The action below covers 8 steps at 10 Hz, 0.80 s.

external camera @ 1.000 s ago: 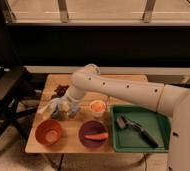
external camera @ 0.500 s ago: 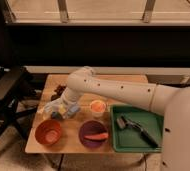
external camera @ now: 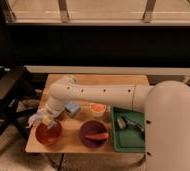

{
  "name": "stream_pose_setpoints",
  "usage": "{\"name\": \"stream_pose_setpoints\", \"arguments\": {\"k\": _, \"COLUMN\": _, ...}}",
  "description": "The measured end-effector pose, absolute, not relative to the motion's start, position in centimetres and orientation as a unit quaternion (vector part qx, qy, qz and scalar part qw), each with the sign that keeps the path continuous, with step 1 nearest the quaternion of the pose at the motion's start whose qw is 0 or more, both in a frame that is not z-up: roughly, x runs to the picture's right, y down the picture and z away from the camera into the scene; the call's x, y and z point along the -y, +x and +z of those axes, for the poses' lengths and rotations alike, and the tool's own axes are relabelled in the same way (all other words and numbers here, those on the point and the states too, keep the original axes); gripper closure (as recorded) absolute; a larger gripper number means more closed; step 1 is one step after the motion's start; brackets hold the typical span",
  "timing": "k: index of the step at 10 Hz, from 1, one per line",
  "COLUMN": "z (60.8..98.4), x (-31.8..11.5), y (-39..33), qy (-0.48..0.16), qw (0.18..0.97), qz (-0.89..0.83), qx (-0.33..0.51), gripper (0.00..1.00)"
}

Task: Wipe red bowl with towel

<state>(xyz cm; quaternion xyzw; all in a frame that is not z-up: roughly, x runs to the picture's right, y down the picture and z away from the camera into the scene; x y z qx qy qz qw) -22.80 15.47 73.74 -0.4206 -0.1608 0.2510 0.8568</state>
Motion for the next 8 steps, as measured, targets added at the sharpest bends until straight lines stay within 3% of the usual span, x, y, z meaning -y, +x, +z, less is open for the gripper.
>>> {"name": "stream_pose_setpoints", "arguments": {"k": 5, "z": 73.9, "x": -16.0, "y": -22.8, "qy": -0.429, "qw": 0.851, "qz": 0.256, "qx": 0.163, "gripper": 1.00}}
{"name": "stream_pose_setpoints", "arguments": {"k": 8, "z": 74.7, "x": -20.1, "y": -23.4, "qy": -0.459, "qw": 0.827, "qz": 0.273, "qx": 0.177, "gripper": 1.00}}
